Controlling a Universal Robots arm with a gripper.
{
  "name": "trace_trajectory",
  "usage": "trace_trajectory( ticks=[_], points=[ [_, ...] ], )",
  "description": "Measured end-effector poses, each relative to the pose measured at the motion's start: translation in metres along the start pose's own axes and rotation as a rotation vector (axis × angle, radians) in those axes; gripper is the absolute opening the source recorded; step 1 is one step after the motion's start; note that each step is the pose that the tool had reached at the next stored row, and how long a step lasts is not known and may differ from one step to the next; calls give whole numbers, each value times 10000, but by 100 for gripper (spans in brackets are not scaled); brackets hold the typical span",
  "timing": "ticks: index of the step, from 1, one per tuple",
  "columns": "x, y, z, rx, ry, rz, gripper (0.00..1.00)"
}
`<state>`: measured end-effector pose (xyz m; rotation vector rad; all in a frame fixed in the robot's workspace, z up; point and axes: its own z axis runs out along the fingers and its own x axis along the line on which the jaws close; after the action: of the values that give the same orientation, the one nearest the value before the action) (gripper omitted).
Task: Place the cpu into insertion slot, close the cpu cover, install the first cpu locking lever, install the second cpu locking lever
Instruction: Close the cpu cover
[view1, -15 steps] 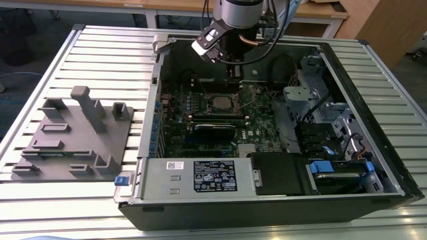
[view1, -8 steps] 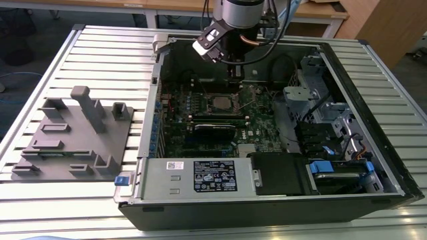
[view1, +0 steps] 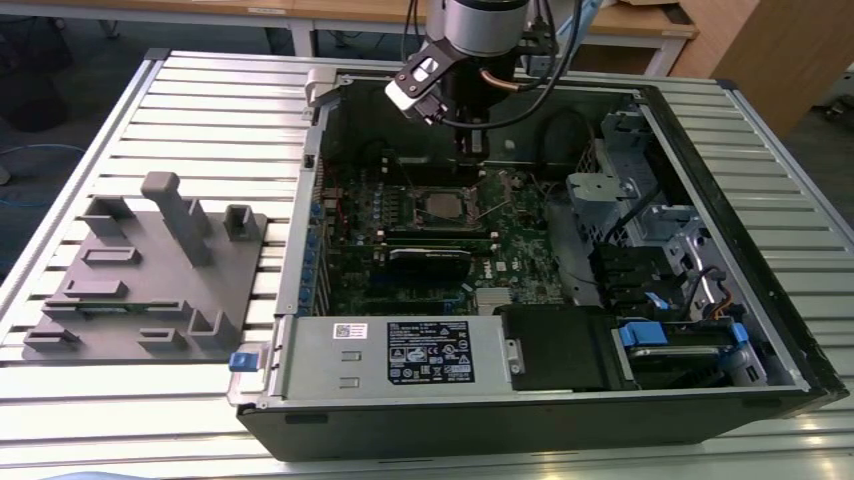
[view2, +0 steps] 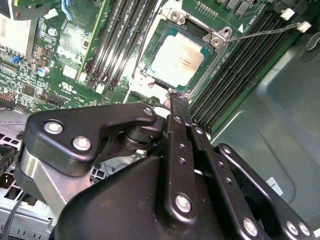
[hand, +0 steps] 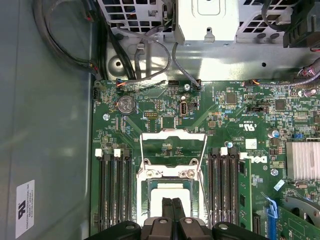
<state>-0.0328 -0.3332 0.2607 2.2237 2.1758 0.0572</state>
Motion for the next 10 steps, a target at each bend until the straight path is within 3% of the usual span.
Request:
trace_trajectory(
  ticks=[10],
  points=[
    [0,5,-11,1,-1,-1,10]
  ],
)
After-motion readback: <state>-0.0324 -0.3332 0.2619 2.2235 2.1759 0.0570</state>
